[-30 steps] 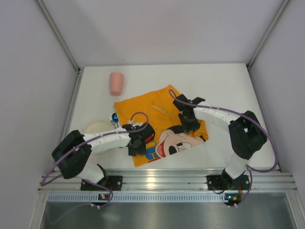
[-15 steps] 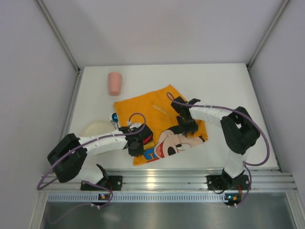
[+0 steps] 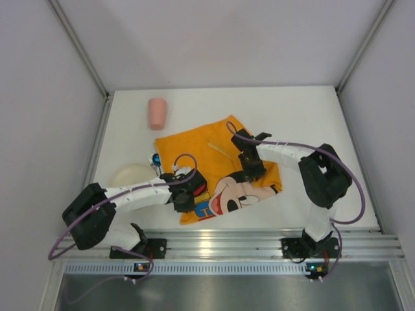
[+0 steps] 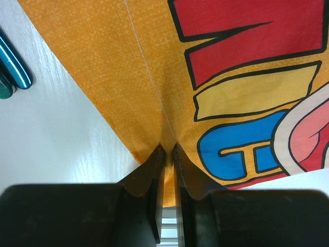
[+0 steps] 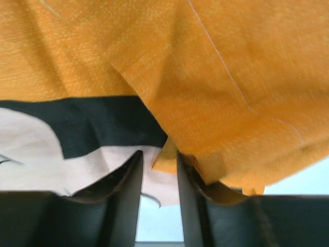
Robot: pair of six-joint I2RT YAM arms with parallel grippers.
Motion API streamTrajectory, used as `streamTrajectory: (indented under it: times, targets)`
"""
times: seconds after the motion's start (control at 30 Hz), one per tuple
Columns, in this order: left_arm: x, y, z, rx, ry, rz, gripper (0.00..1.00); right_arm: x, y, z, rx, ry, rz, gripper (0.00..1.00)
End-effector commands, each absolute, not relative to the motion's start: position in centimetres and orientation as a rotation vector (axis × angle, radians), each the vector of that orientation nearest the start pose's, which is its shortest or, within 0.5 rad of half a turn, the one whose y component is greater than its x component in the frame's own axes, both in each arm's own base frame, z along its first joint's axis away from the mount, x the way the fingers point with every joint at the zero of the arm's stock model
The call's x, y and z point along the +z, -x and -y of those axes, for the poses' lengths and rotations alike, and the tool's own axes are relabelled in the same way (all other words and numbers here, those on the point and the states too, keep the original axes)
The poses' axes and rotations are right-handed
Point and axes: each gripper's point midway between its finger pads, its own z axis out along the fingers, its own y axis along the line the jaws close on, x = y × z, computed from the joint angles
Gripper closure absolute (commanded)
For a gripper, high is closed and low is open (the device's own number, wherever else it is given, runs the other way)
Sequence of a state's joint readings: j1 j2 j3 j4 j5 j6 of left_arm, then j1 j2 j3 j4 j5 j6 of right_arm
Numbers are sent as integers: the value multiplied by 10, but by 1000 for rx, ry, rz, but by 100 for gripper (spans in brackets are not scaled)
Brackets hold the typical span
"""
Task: Set the dinner table for one person
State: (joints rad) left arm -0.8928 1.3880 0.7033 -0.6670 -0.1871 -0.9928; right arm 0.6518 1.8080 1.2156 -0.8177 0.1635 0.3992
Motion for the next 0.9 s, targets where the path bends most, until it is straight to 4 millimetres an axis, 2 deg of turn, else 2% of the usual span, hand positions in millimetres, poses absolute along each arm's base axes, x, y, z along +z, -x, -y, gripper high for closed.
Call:
streamTrajectory:
  times: [0.0,0.03,0.07,0.23,0.37,0.5,0.63,0.73,0.8,0.83,0.87]
  targets:
    - [0,-125,162,17,135,-2922,83,10,-262,-189,-107,344,-2911,72]
    - [2,-124,160,21,130,-2922,84,9,-262,-189,-109,336,-2909,83]
    - [3,-124,159,23,131,-2917,84,7,-261,-188,-110,335,-2912,87]
    - [4,-124,156,34,120,-2911,85,18,-262,-185,-116,307,-2887,100]
    - [4,-124,154,55,103,-2911,86,42,-261,-179,-128,287,-2852,100]
    - [3,-125,152,72,92,-2908,87,72,-259,-173,-121,268,-2815,92]
    - [3,-126,150,79,85,-2905,90,93,-252,-165,-105,233,-2781,94]
    - [2,-127,151,79,76,-2904,93,93,-246,-161,-114,225,-2791,93]
    - [2,-128,152,76,68,-2904,99,90,-242,-159,-118,226,-2801,96]
    - [1,-127,152,79,65,-2905,100,90,-242,-158,-115,222,-2801,100]
    - [1,-128,152,78,63,-2905,100,90,-241,-158,-108,218,-2804,100]
